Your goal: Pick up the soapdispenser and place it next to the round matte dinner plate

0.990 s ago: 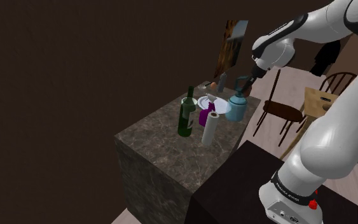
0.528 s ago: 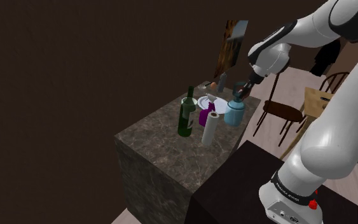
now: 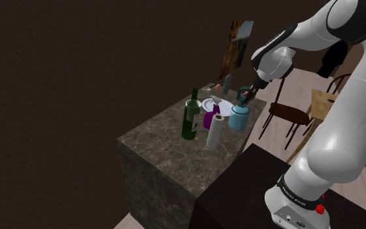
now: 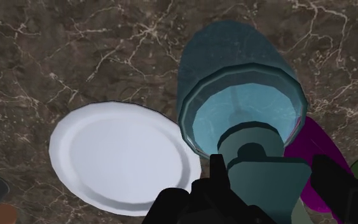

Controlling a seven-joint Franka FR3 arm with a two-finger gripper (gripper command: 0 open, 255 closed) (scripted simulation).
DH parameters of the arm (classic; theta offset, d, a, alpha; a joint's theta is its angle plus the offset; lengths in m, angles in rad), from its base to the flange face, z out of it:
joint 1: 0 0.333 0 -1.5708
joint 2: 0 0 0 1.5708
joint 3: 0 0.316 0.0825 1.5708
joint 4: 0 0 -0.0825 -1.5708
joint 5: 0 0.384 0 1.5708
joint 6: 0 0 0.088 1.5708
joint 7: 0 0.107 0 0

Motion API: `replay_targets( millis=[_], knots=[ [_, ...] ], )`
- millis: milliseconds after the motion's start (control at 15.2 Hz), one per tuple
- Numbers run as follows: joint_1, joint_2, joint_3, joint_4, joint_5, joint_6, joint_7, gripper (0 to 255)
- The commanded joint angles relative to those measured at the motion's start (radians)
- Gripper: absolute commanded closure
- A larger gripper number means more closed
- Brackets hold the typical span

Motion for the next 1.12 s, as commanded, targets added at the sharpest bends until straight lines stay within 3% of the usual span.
replay_targets(
  millis=[0, 66, 132, 462, 726, 1056],
  knots=[
    [0.000, 0.000, 0.000, 0.000, 0.001, 0.000, 0.000, 255],
    [0.000, 0.000, 0.000, 0.000, 0.001, 0.000, 0.000, 255],
    [0.000, 0.000, 0.000, 0.001, 0.001, 0.000, 0.000, 0],
    [0.000, 0.000, 0.000, 0.000, 0.001, 0.000, 0.000, 0],
    [-0.010, -0.154, -0.017, 0.004, -0.215, -0.078, 0.148, 0],
    [-0.015, -0.154, -0.013, 0.004, -0.214, -0.078, 0.148, 0]
  ],
)
